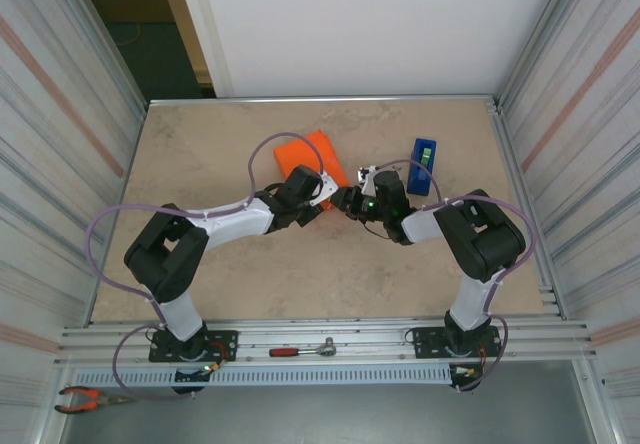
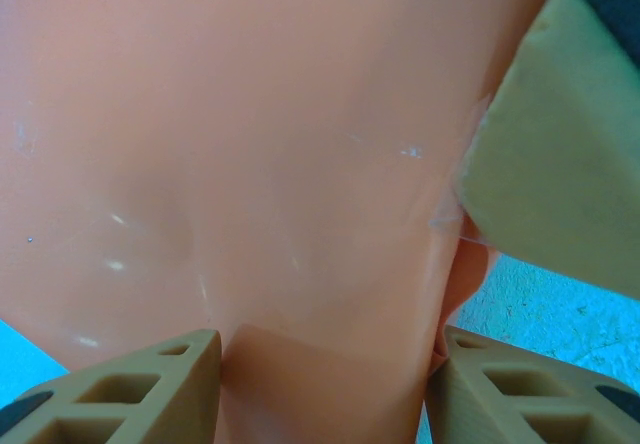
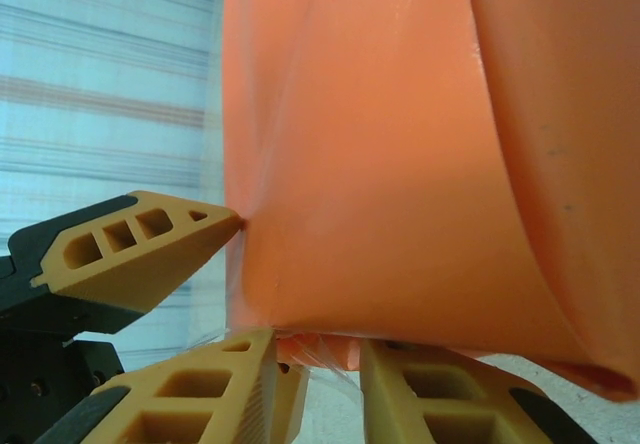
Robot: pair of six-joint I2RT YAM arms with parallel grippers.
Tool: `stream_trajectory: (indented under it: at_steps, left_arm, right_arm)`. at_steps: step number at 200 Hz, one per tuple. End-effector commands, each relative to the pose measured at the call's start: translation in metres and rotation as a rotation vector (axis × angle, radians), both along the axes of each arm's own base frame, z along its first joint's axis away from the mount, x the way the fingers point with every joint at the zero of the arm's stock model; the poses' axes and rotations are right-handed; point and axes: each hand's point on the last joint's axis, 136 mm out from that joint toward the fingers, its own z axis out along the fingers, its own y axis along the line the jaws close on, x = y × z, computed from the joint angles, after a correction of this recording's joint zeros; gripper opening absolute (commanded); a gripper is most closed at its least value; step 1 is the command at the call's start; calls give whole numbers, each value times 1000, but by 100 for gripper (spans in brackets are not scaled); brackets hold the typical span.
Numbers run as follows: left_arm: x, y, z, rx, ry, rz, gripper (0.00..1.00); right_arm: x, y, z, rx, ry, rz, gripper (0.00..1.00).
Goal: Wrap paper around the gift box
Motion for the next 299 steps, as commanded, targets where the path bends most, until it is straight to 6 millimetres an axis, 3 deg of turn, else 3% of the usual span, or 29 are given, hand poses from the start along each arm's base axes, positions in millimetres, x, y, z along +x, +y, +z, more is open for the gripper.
stream_trajectory:
  at_steps: [1, 199, 299]
  left_arm:
    - [-20, 4, -27, 50, 109, -34, 52]
    - [-20, 4, -27, 52, 111, -35, 51]
    - [-21, 3, -28, 52, 114, -38, 50]
  right_arm:
    - [-1, -7, 0, -9, 17, -20, 28]
    - [-3, -8, 2, -2, 20, -23, 34]
    - [-2, -12, 5, 2, 14, -31, 42]
